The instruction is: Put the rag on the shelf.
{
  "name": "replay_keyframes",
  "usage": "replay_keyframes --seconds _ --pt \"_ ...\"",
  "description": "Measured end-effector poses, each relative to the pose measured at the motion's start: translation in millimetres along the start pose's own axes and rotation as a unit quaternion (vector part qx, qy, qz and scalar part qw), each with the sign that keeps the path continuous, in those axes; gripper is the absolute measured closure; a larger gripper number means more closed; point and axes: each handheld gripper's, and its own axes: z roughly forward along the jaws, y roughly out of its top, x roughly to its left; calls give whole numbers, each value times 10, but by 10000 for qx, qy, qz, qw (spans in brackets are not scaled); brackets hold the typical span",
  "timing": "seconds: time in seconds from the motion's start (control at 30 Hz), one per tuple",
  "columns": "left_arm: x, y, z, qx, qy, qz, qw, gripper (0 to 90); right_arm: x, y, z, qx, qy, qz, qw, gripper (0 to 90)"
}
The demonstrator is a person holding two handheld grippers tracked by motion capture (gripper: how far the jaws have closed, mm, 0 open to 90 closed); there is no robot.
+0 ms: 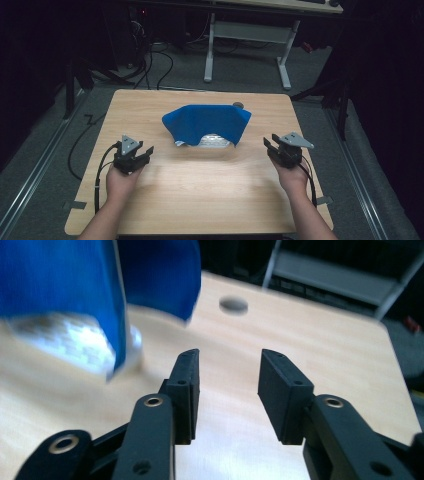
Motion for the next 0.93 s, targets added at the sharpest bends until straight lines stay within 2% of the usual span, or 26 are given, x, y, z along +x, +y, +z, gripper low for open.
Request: replay_keyframes --seconds 0.1,0.27,0.4,0.5,0.57,0.63,0.93 --pt "-73 -116 -116 -49 -77 -39 10000 511 33 -156 -114 -12 -42 -42 10000 598" --pt "-215 -270 -322 -68 -156 46 9998 489 96 -421 -302 67 -21 39 10000 576" --pt "-372 -408 -501 -112 -168 148 9997 468 159 -589 -454 126 -46 20 9999 552" --pt "-495 -574 -631 -90 -156 165 9997 464 207 -696 -593 108 -82 -19 9999 540" --pt "-519 -610 -674 7 -222 69 9997 468 235 -775 -674 158 -6 95 9998 528" --pt "-516 -611 -698 -37 -238 -2 9997 468 256 -828 -722 207 47 156 9997 527" --pt "-517 -601 -660 45 -246 42 9997 461 281 -831 -697 215 28 135 9997 525"
